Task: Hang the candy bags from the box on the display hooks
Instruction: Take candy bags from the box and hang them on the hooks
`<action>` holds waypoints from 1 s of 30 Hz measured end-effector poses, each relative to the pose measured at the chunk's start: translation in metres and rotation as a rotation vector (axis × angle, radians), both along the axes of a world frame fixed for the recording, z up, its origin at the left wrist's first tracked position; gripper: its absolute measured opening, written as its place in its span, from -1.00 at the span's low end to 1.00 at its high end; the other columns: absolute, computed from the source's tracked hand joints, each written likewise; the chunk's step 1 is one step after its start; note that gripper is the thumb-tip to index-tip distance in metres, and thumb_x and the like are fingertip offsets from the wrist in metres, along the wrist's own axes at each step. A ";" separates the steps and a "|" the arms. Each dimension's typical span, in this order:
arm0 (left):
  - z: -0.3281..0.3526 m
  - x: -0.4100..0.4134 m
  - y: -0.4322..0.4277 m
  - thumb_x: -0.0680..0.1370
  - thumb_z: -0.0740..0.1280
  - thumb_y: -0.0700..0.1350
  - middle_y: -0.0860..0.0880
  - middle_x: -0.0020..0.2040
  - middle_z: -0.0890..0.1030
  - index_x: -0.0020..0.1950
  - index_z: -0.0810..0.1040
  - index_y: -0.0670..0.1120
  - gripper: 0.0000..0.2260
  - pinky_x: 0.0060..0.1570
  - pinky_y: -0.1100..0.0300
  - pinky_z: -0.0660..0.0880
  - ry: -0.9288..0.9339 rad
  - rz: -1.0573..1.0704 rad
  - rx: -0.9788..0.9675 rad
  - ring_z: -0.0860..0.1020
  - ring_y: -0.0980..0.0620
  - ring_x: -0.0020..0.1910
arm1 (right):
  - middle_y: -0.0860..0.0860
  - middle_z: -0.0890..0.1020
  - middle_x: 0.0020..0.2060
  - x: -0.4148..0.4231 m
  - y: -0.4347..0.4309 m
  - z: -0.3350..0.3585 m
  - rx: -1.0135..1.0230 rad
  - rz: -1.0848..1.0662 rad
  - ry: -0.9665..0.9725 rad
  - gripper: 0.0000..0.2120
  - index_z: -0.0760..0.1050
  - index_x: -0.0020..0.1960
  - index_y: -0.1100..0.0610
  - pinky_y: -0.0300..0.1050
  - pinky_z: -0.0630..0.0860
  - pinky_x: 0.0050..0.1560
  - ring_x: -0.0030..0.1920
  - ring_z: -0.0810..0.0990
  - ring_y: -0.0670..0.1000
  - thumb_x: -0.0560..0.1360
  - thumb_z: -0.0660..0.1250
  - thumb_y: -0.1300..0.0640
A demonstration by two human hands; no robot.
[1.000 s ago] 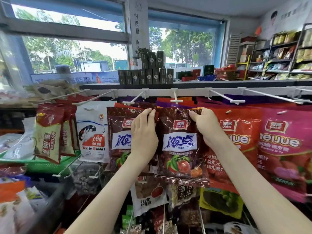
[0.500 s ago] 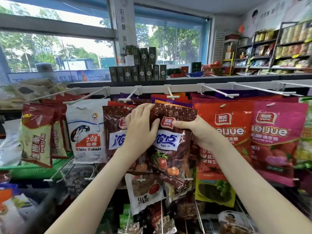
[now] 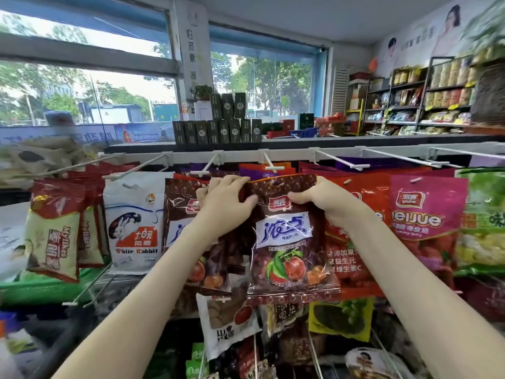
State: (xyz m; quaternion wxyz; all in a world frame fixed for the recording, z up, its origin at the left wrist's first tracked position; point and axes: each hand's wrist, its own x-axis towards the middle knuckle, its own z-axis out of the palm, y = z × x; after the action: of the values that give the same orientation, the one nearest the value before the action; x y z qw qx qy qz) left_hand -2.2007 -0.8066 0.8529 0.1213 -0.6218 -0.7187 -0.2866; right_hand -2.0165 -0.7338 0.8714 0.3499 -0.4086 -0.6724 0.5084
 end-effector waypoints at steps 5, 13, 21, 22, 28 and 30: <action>0.009 0.014 -0.003 0.59 0.22 0.08 0.00 0.44 0.31 0.46 0.25 0.03 -0.55 0.28 -0.09 0.18 0.120 0.089 -0.066 0.23 -0.11 0.39 | 0.07 0.69 -0.11 0.004 -0.008 -0.001 0.136 0.036 -0.068 -0.82 0.56 0.04 0.14 0.05 0.57 0.07 -0.08 0.67 0.08 0.44 0.42 0.24; -0.054 0.038 -0.026 0.52 0.30 -0.25 -0.19 0.18 0.49 0.19 0.48 -0.25 -0.76 0.23 0.06 0.38 0.062 -0.079 0.508 0.44 -0.13 0.20 | -0.05 0.42 0.32 -0.002 -0.043 -0.046 0.619 -0.207 -0.120 -0.28 0.13 0.47 0.03 -0.35 0.30 0.23 0.31 0.39 -0.07 0.44 0.44 0.06; -0.112 0.068 -0.029 0.59 0.24 -0.18 -0.14 0.32 0.36 0.36 0.33 -0.26 -0.64 0.36 0.22 0.23 -0.407 -0.157 0.392 0.31 -0.02 0.35 | -0.01 0.41 0.34 -0.011 -0.059 -0.095 0.322 -0.194 0.055 -0.16 -0.14 0.53 0.05 -0.30 0.32 0.17 0.27 0.42 -0.05 0.50 0.36 0.00; -0.111 0.069 -0.028 0.60 0.24 -0.14 -0.15 0.41 0.27 0.44 0.24 -0.26 -0.55 0.40 0.24 0.15 -0.469 -0.148 0.345 0.22 -0.04 0.43 | 0.00 0.42 0.35 -0.011 -0.059 -0.097 0.308 -0.190 0.051 -0.14 -0.15 0.53 0.04 -0.26 0.33 0.18 0.28 0.44 -0.03 0.49 0.37 -0.01; -0.088 0.071 -0.026 0.61 0.24 -0.02 -0.16 0.55 0.01 0.55 -0.10 -0.22 -0.31 0.48 0.12 -0.03 -0.789 -0.138 0.098 -0.01 -0.04 0.53 | -0.04 0.45 0.27 -0.004 -0.058 -0.093 0.399 -0.231 -0.042 -0.32 -0.01 0.54 0.09 -0.44 0.25 0.08 0.24 0.42 -0.07 0.56 0.29 0.05; -0.077 0.070 -0.037 0.62 0.19 -0.02 -0.20 0.55 0.03 0.55 -0.09 -0.24 -0.35 0.46 0.10 0.06 -0.551 -0.108 -0.059 0.06 -0.10 0.53 | 0.01 0.40 0.37 -0.001 -0.060 -0.089 0.523 -0.306 -0.076 -0.38 0.04 0.53 0.11 -0.43 0.19 0.17 0.35 0.36 -0.03 0.58 0.25 0.08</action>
State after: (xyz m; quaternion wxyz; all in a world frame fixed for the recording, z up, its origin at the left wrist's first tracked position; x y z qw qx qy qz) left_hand -2.1303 -0.8432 0.7761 -0.1122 -0.5611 -0.6986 -0.4296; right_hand -2.0171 -0.7943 0.7828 0.4904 -0.4201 -0.7236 0.2439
